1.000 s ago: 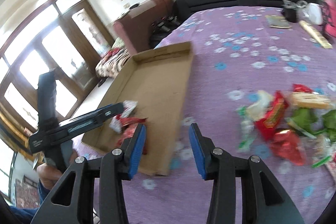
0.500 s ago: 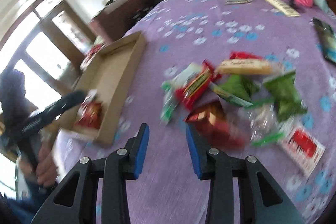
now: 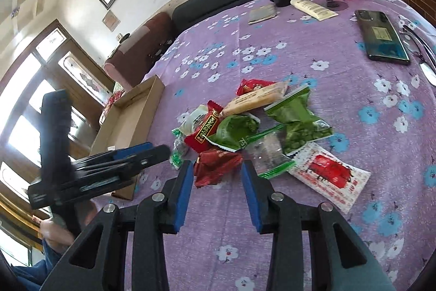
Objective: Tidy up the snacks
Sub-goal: 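Return both grippers to the snack pile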
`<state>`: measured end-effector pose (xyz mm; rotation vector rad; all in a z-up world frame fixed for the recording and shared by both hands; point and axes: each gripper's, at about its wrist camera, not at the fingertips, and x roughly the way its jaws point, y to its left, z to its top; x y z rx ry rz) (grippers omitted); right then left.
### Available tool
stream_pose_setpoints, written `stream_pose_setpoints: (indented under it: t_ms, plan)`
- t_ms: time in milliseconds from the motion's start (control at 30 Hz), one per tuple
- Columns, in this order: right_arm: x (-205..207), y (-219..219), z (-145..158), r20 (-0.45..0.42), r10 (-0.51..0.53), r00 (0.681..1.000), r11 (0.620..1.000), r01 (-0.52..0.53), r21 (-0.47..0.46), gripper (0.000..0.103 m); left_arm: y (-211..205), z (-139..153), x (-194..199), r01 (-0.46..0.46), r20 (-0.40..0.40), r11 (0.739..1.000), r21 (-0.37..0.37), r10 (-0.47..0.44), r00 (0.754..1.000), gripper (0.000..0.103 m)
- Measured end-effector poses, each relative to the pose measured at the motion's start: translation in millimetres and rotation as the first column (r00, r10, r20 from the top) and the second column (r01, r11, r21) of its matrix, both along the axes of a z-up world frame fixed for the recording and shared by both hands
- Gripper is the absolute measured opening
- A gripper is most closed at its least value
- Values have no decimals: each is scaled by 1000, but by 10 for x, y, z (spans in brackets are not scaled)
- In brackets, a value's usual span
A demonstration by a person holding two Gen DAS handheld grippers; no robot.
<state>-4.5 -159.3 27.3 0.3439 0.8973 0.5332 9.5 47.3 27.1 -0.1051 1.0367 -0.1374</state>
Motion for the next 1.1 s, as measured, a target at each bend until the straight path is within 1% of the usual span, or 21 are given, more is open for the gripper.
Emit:
stream_pose_setpoints:
  t_ms: [67, 133, 167, 300, 467, 533, 600, 700, 767, 800, 867, 967, 1033, 1100]
  plan:
    - [0, -38, -2, -1, -1, 1000, 1000, 1, 9, 36, -29, -61, 58, -1, -13, 1000, -12, 1, 1000, 45]
    - [17, -34, -3, -3, -2, 1000, 1000, 2, 13, 36, -69, -129, 96, -7, -24, 1000, 10, 7, 1000, 32]
    - [25, -27, -6, -3, 0, 1000, 1000, 0, 13, 36, -89, -133, 90, -6, -7, 1000, 20, 7, 1000, 32]
    - [50, 6, -10, -2, 6, 1000, 1000, -6, 8, 36, -98, -155, 75, -18, 33, 999, 51, 16, 999, 20]
    - [128, 63, -28, -20, -5, 1000, 1000, 5, 18, 36, -36, -157, 32, -20, 72, 1000, 2, 20, 997, 20]
    - [179, 89, -39, -8, -16, 1000, 1000, 16, 21, 36, -19, -149, 2, -22, 100, 1000, 0, 22, 995, 20]
    - [225, 143, -80, -1, -16, 1000, 1000, 16, 10, 36, -13, -138, 10, -24, 110, 1000, -14, 25, 994, 20]
    - [205, 257, -122, -17, 46, 999, 999, -46, -11, 36, 6, -117, 0, -22, 125, 999, -30, 25, 992, 20]
    - [111, 380, -118, -37, 125, 991, 991, -127, -44, 36, 14, -101, -8, -20, 134, 999, -37, 25, 991, 20]
    - [31, 470, -109, -49, 183, 982, 979, -187, -79, 36, 19, -88, -14, -21, 140, 999, -39, 26, 990, 20]
    - [-77, 555, -71, -41, 224, 974, 965, -228, -131, 36, 33, -71, -18, -24, 149, 999, -43, 30, 988, 20]
    - [-125, 559, 35, -12, 202, 979, 962, -200, -183, 36, 51, -52, -19, -29, 158, 998, -51, 37, 987, 20]
    - [-93, 530, 123, 30, 153, 988, 963, -143, -227, 37, 65, -39, -30, -33, 165, 998, -54, 41, 985, 20]
    - [10, 497, 152, 32, 127, 991, 967, -116, -227, 37, 79, -29, -33, -37, 169, 998, -56, 46, 984, 20]
